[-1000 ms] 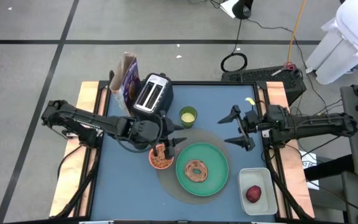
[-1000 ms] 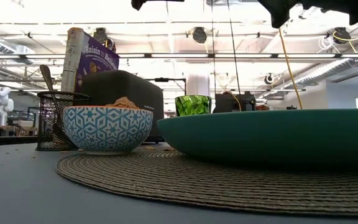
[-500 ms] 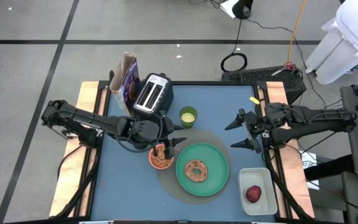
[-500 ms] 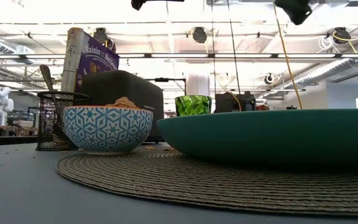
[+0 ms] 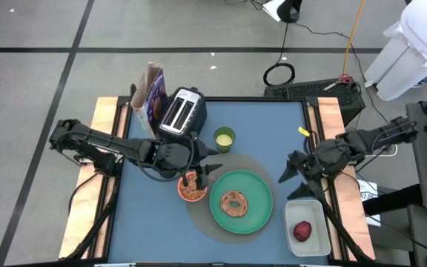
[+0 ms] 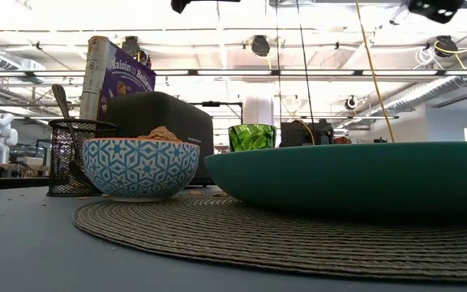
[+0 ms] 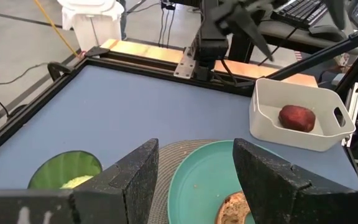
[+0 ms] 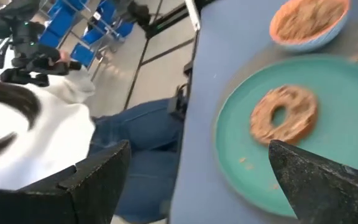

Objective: Arrange a breakfast setting
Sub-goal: Put the apple on the gray table mat

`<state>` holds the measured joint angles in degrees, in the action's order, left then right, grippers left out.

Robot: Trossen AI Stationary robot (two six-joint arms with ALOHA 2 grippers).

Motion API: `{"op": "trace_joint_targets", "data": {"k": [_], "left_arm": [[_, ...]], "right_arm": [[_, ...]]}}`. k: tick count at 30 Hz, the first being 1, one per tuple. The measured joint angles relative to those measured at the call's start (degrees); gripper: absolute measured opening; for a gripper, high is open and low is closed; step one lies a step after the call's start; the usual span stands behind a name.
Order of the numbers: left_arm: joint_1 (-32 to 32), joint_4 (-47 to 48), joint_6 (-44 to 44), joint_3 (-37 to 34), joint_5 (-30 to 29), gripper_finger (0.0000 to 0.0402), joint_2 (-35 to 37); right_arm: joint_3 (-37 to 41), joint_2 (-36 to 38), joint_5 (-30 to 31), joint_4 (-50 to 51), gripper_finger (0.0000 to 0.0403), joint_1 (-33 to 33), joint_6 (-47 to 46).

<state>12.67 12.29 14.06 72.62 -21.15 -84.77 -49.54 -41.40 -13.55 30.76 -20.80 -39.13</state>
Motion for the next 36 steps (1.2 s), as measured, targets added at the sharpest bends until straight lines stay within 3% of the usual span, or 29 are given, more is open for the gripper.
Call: {"op": "trace_joint_targets", "data": {"k": [5, 9, 16, 36], "left_arm": [[0.0, 0.0, 1.3, 0.0, 0.0, 0.0214, 0.0], [0.0, 0.0, 1.5, 0.0, 0.0, 0.0214, 0.0], [0.0, 0.0, 2.6, 0.0, 0.0, 0.0214, 0.0], [0.0, 0.0, 3.3, 0.0, 0.0, 0.0214, 0.0]], "right_arm": [[0.0, -1.1, 0.3, 0.3, 0.0375, -5.3, -7.4], [0.0, -1.8, 4.2, 3.4, 0.0375, -9.3, -8.8], [0.0, -4.3, 7.6, 13.2, 0.0375, -15.0, -20.0], [0.0, -15.7, 9.3, 11.1, 0.0375, -32.3, -52.5]]}}
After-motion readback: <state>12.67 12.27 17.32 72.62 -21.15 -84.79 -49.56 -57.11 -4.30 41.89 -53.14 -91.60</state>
